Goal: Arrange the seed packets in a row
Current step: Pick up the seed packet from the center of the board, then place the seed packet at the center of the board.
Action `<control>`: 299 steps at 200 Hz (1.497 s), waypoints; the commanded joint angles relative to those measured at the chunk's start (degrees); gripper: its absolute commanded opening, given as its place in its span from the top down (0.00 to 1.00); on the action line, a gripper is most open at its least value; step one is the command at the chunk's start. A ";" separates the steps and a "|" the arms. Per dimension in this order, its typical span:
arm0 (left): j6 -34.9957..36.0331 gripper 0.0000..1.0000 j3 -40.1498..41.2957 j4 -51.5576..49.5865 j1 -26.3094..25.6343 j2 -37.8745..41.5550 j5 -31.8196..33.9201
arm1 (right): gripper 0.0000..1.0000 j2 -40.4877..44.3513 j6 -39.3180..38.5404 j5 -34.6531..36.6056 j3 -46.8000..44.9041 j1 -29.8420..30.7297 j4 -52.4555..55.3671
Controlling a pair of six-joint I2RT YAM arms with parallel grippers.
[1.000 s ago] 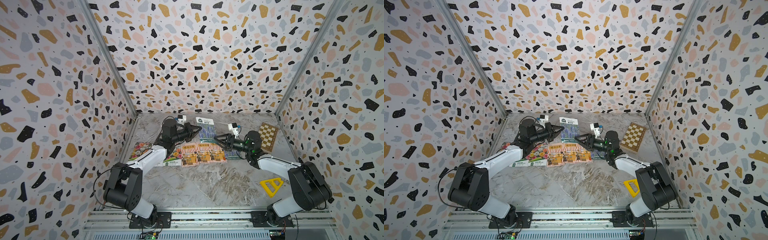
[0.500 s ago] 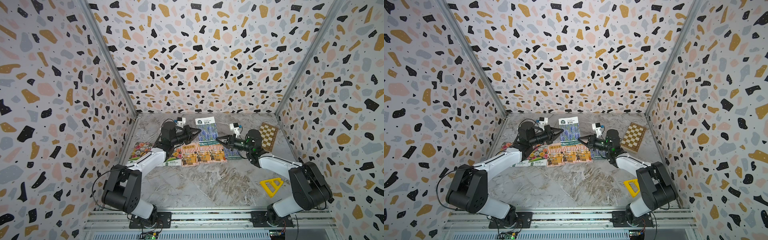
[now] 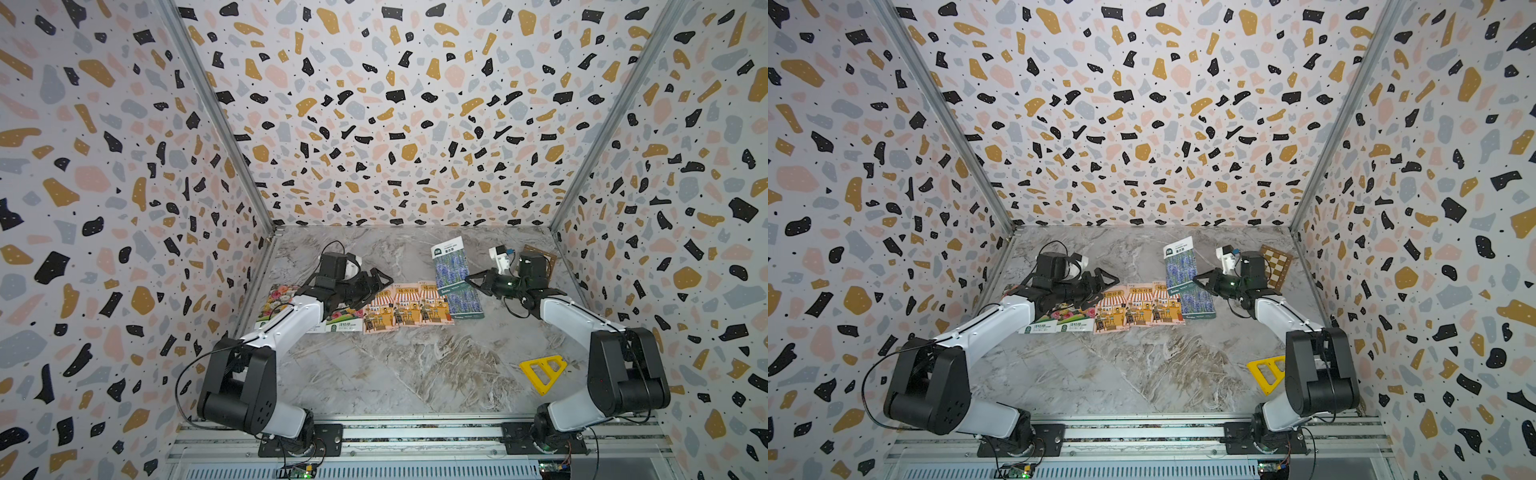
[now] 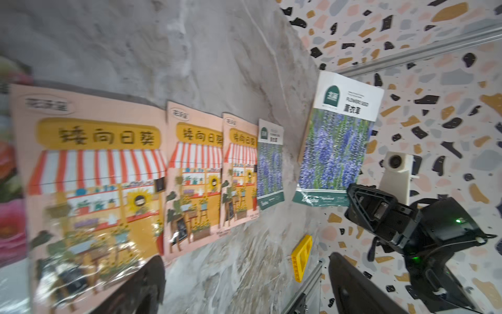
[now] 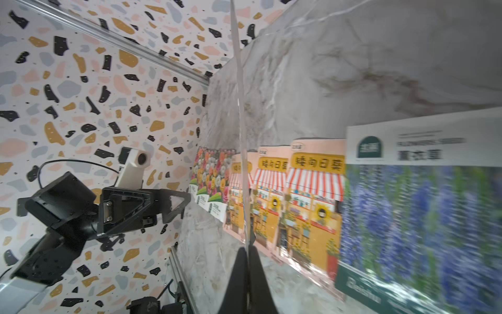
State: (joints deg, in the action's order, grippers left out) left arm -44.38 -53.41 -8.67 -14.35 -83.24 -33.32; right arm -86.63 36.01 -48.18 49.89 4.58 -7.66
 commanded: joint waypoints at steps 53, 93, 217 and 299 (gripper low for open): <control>16.82 0.04 -5.11 -18.40 3.32 4.58 3.72 | 1.00 -2.60 -19.77 0.22 3.05 -13.25 18.29; 18.47 0.04 -5.22 -21.14 3.35 5.24 0.12 | 1.00 -7.48 -23.48 -0.65 5.61 -17.30 22.67; 17.66 0.04 -3.81 -18.85 3.62 5.21 -2.45 | 0.90 -13.78 -25.92 1.69 8.22 -20.89 29.01; 18.28 0.03 -3.81 -20.24 3.71 5.84 0.10 | 0.36 -11.20 -25.10 11.84 9.84 -21.88 29.67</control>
State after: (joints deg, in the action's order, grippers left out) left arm -27.57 -57.36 -28.56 -11.18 -78.85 -34.83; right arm -101.01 10.74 -41.89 57.08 -17.21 20.32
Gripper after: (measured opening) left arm 0.963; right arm 0.605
